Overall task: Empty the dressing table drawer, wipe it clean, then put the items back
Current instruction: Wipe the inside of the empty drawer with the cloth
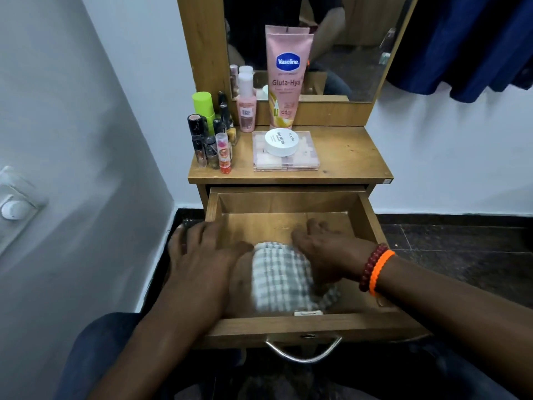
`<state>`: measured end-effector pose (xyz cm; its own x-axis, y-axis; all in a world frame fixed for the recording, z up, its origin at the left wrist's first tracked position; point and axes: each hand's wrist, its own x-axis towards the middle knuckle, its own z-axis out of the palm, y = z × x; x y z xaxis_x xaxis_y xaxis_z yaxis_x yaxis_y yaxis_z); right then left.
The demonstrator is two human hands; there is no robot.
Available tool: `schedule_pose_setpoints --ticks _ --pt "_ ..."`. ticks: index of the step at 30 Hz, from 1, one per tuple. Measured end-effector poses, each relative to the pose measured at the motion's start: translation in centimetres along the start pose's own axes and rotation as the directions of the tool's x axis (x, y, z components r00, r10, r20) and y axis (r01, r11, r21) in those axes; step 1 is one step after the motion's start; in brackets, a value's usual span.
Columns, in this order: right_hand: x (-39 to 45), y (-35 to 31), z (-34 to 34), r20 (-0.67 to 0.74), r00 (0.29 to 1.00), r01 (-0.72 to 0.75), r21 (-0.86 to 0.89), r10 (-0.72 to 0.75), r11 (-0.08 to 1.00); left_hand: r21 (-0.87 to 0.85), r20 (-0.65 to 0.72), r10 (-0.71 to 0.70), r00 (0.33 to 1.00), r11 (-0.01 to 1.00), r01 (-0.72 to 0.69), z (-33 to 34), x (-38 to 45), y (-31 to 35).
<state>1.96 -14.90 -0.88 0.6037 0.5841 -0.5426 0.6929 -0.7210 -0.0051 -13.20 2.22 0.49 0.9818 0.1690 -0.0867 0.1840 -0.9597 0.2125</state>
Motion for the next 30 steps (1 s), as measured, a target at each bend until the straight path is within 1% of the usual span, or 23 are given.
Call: schedule_pose_setpoints --ticks 1,2,3,4,6,7,9,11,12,13,15,18,20,21,22,24,25,27,30 --pt "-0.4 0.9 -0.1 0.0 0.999 -0.045 0.02 0.045 0.999 0.035 0.052 0.082 0.995 0.996 -0.084 -0.3 0.7 0.7" --pt "-1.0 1.5 -0.2 0.007 0.996 -0.091 0.067 0.091 0.994 0.013 0.091 0.157 0.983 0.987 -0.158 -0.4 1.4 1.4" --pt "-1.4 2.1 -0.3 0.027 0.99 -0.139 0.137 0.137 0.981 -0.061 0.123 0.212 0.97 0.977 -0.206 -0.2 2.2 2.2" --pt "-1.8 2.5 -0.3 0.048 0.983 -0.186 0.214 0.18 0.959 -0.144 0.152 0.245 0.958 0.964 -0.223 0.3 2.9 3.0" --pt "-2.0 2.9 0.1 0.078 0.965 -0.261 0.345 0.25 0.902 -0.195 0.212 0.258 0.943 0.956 -0.217 1.8 4.3 4.1" --pt "-1.8 3.0 0.6 0.09 0.954 -0.299 0.403 0.287 0.865 -0.206 0.219 0.227 0.949 0.961 -0.182 2.5 4.8 4.6" --pt "-1.4 3.0 1.6 0.103 0.935 -0.343 0.505 0.339 0.792 -0.252 0.199 0.057 0.978 0.968 -0.005 3.4 5.7 5.1" --pt "-1.0 3.0 2.3 0.082 0.925 -0.345 0.585 0.37 0.734 -0.196 0.214 -0.13 0.968 0.965 0.173 4.0 6.3 5.2" --pt "-1.1 3.2 2.5 0.067 0.924 -0.333 0.627 0.378 0.704 -0.161 0.246 -0.177 0.953 0.962 0.22 4.4 6.6 5.3" --pt "-1.1 3.4 2.6 0.057 0.921 -0.322 0.667 0.385 0.672 -0.17 0.283 -0.202 0.938 0.952 0.256 4.8 6.8 5.3" --pt "-1.2 3.9 2.8 0.021 0.922 -0.283 0.717 0.386 0.636 -0.26 0.344 -0.217 0.914 0.913 0.314 5.0 7.2 5.4" --pt "-1.2 4.2 3.1 -0.002 0.936 -0.223 0.772 0.353 0.595 -0.293 0.383 -0.219 0.897 0.893 0.343 5.4 7.6 5.5" --pt "-1.5 4.5 3.1 -0.018 0.948 -0.173 0.807 0.318 0.564 -0.325 0.385 -0.239 0.891 0.869 0.373 5.5 7.7 5.6" --pt "-1.9 4.7 2.8 -0.029 0.954 -0.149 0.816 0.297 0.559 -0.379 0.385 -0.244 0.89 0.838 0.394 5.6 7.9 5.5" --pt "-2.4 5.1 2.2 -0.043 0.961 -0.12 0.824 0.272 0.553 -0.464 0.393 -0.241 0.887 0.781 0.418 5.7 8.0 5.4" --pt "-3.7 6.2 0.6 -0.076 0.974 -0.054 0.838 0.215 0.542 -0.666 0.393 -0.227 0.891 0.598 0.446 5.2 7.7 5.6" --pt "-4.6 6.9 -0.6 -0.103 0.977 -0.016 0.839 0.188 0.544 -0.751 0.375 -0.21 0.903 0.501 0.429 4.8 7.6 5.9" --pt "-6.0 8.7 -3.1 -0.166 0.976 0.056 0.819 0.142 0.571 -0.869 0.313 -0.145 0.939 0.356 0.344 3.8 7.3 7.0" --pt "-6.8 12.3 -7.7 -0.183 0.975 0.067 0.787 0.127 0.613 -0.948 0.205 -0.011 0.979 0.245 0.202 1.9 7.4 9.7"
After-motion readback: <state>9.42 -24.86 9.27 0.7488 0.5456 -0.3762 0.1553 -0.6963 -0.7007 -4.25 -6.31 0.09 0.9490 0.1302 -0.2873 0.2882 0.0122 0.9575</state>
